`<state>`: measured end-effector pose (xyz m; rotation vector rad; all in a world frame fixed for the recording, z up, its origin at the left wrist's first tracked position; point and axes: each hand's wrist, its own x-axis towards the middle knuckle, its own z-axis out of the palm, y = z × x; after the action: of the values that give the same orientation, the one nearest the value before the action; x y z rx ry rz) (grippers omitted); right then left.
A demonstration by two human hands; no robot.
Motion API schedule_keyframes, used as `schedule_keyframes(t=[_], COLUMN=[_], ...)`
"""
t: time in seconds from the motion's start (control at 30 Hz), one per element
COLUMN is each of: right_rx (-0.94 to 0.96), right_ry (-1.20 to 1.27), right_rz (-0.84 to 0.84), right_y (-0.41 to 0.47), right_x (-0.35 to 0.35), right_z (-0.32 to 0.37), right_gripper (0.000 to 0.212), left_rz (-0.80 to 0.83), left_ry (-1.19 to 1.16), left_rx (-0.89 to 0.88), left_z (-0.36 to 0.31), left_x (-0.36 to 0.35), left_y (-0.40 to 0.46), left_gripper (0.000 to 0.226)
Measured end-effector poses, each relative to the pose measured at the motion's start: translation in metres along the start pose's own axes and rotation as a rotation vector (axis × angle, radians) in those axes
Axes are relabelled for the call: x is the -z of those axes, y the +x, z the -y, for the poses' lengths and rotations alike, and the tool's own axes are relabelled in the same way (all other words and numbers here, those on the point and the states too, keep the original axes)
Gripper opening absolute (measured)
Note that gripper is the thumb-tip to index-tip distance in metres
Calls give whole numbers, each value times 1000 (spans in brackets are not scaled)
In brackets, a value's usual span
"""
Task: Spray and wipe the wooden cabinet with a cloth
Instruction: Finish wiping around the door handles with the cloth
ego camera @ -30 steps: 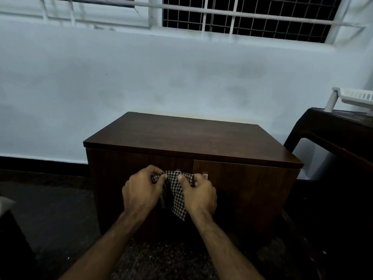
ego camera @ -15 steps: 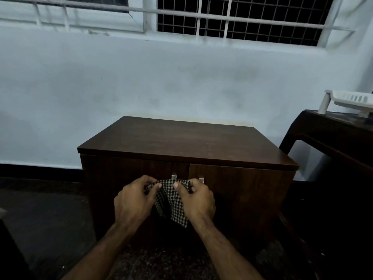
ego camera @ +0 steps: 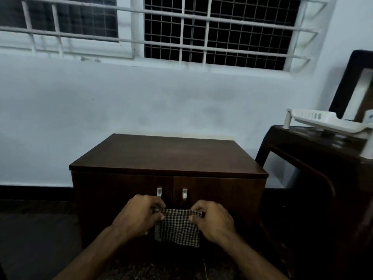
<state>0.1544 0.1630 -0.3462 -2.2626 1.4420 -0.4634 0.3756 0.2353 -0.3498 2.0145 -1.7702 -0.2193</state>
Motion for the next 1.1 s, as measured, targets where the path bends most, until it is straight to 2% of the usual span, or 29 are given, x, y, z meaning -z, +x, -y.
schedule_keyframes(t=[0.1,0.13,0.2,0.27,0.33,0.4,0.53,0.6,0.63,0.73,0.8,0.87,1.0,1.1], right_rx=[23,33,25,6,-18,-31,-65,-79,-95,-197,-224,-263,-373,-411], right_ry=[-70,-26,204,423,549,611,601,495,359,-262,-540,-707,-810,-883], right_rz=[-51,-69,-92,-146,-250,-366,-589,-740,-814,-894,-842,-751,-579,-458], right_y=[-3,-2,1,6,13,18,37,46,47,47,56,72,108,121], right_x=[66,89,137,182,228,270,347,380,393,421,428,429,428,421], right_z=[-4,-4,-3,-3,-1,2,-8,-17,-20,-27,-33,-47,-91,-110], right_gripper=[21,18,7,7,9,8,15,19,20,32,31,30,30,33], left_rz=[-23,-59,-159,-219,-276,-353,-386,-376,-355,-230,-187,-161,-41,-64], left_ry=[-17,-35,-90,-244,-355,-365,-467,-521,-556,-624,-599,-559,-387,-208], left_rx=[-113,-145,-192,-217,-247,-313,-393,-415,-429,-437,-414,-416,-461,-508], left_z=[-46,-62,-97,-133,-170,-207,-282,-316,-331,-374,-391,-404,-424,-441], left_x=[31,42,65,83,100,116,136,140,140,129,113,94,63,49], left_y=[13,18,36,56,77,96,139,163,174,208,232,256,292,306], left_gripper=[21,20,17,14,13,14,17,15,15,13,12,10,9,12])
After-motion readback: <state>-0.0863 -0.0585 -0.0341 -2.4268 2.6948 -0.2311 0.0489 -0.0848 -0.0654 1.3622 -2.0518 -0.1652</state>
